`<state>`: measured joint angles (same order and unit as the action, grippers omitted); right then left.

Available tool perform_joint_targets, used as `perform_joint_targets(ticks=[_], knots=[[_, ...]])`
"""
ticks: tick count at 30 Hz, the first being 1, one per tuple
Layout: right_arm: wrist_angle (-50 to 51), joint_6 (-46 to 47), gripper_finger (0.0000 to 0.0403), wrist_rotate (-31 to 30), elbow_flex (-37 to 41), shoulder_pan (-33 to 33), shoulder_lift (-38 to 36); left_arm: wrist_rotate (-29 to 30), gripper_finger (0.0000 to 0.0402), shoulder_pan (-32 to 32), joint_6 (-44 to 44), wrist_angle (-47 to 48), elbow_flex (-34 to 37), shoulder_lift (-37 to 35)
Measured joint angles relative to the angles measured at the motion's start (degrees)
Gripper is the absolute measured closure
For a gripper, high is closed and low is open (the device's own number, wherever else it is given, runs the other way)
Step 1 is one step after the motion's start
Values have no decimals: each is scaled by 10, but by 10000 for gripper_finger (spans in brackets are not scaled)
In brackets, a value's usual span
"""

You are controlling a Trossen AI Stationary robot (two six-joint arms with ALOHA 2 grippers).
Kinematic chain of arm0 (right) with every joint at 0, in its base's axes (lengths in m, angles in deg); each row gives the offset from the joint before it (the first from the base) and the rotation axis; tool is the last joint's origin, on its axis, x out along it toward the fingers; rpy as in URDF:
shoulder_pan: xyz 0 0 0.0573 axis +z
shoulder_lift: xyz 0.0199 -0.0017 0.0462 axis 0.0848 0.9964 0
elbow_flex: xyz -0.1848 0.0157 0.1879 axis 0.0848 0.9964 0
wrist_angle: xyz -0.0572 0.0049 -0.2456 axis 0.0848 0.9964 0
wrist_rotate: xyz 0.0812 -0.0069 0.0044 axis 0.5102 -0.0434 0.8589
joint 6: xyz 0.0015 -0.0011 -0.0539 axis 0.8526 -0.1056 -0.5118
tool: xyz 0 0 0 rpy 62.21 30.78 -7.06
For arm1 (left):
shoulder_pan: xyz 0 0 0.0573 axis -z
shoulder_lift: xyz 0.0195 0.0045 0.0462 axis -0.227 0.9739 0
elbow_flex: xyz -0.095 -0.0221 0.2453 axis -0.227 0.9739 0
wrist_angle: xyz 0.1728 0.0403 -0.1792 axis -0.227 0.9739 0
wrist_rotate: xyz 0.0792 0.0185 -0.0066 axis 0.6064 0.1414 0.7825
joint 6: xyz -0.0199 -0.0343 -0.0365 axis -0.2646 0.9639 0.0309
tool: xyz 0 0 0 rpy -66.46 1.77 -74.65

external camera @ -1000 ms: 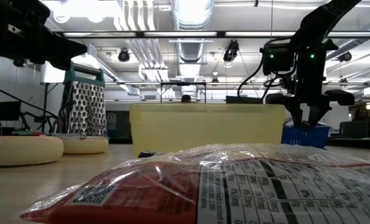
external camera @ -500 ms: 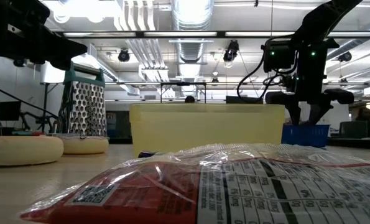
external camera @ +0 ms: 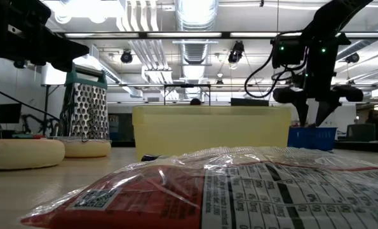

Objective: Pick & Place Food Item
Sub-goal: Put the large purple food coloring bottle into the blue bin

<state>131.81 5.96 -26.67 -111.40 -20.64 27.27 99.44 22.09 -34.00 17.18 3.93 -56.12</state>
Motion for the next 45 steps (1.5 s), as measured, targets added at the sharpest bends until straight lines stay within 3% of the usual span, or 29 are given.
perform_joint_targets(ticks=[15,29,45], knots=[[7,-35,225,0,0,23,-120,0,378,0,0,0,0,0],[-13,14,225,62,0,53,-80,1,378,0,0,0,0,0],[-15,27,225,29,0,61,-42,0,378,0,0,0,0,0]])
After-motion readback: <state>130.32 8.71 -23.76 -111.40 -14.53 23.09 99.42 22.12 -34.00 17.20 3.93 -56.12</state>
